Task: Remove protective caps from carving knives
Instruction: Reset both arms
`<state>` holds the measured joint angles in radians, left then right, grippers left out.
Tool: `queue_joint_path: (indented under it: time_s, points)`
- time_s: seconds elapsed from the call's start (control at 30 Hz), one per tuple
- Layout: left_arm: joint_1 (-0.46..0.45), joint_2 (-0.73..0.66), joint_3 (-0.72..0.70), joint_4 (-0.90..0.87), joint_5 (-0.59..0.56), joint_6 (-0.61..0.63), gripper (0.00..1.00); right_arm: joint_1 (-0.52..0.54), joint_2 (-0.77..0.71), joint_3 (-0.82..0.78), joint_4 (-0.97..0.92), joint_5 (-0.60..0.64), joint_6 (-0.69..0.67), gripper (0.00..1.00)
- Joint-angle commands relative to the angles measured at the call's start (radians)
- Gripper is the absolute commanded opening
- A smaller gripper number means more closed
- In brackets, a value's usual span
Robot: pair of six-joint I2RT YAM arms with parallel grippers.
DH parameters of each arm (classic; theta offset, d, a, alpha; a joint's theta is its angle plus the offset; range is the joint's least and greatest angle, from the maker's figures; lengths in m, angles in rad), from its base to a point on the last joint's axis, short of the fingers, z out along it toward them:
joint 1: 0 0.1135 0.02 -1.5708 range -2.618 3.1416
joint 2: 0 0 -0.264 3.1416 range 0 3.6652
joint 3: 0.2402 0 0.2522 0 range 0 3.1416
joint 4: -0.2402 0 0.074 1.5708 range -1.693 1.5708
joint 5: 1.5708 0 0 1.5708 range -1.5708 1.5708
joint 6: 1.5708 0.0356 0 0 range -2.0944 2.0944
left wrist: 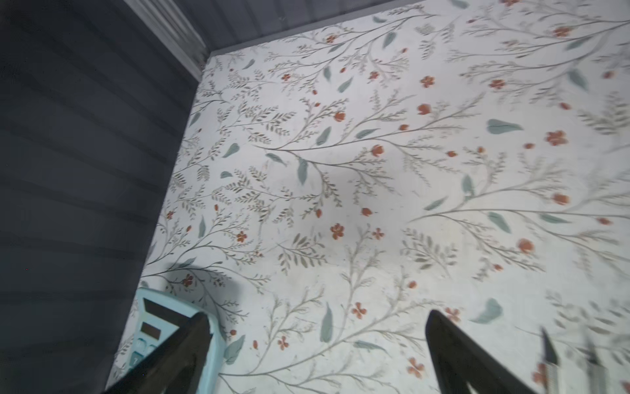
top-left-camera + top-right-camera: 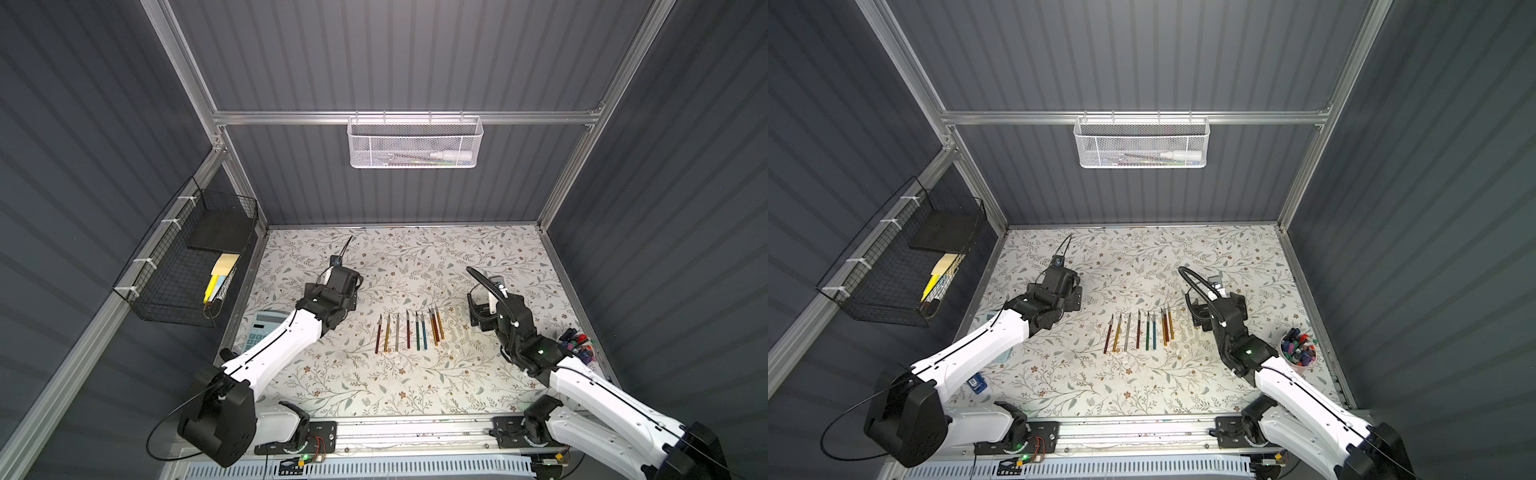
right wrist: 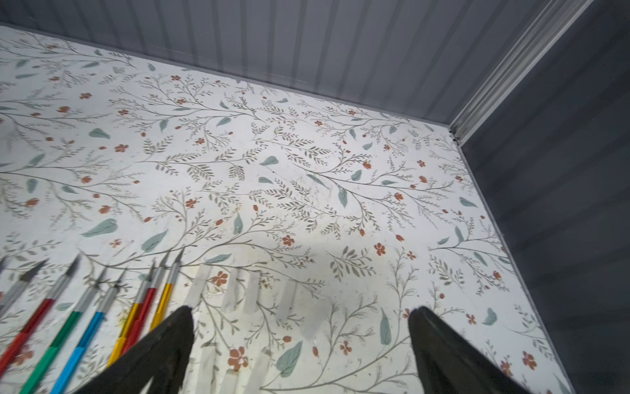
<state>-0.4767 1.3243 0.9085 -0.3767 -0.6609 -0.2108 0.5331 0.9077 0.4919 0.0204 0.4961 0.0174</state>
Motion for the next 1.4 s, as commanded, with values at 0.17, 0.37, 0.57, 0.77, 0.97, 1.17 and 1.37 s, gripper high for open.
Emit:
queue_joint_path:
  time_s: [0.17, 0.37, 0.57, 0.77, 0.97, 1.17, 1.37]
  points:
    - [0.129, -0.045, -0.267, 0.481, -0.056, 0.294, 0.99, -0.125, 0.084, -0.064, 0.206, 0.084, -0.113, 0.99]
    - [0.183, 0.045, -0.385, 0.753, -0.024, 0.339, 1.00, -0.264, 0.146, -0.158, 0.413, -0.004, -0.080, 0.99]
    - [0.238, 0.161, -0.500, 1.111, -0.043, 0.302, 0.99, -0.301, 0.261, -0.245, 0.714, -0.009, -0.094, 0.99]
    - [0.278, 0.219, -0.498, 1.223, 0.083, 0.326, 0.99, -0.331, 0.286, -0.183, 0.655, -0.045, -0.051, 0.99]
    - [0.293, 0.197, -0.518, 1.236, 0.093, 0.310, 1.00, -0.421, 0.385, -0.175, 0.727, -0.104, 0.057, 0.99]
    - [0.300, 0.179, -0.608, 1.398, 0.276, 0.251, 0.99, -0.478, 0.493, -0.187, 0.826, -0.292, 0.056, 0.99]
    - [0.306, 0.390, -0.496, 1.397, 0.270, 0.266, 0.99, -0.489, 0.567, -0.029, 0.622, -0.167, 0.092, 0.99]
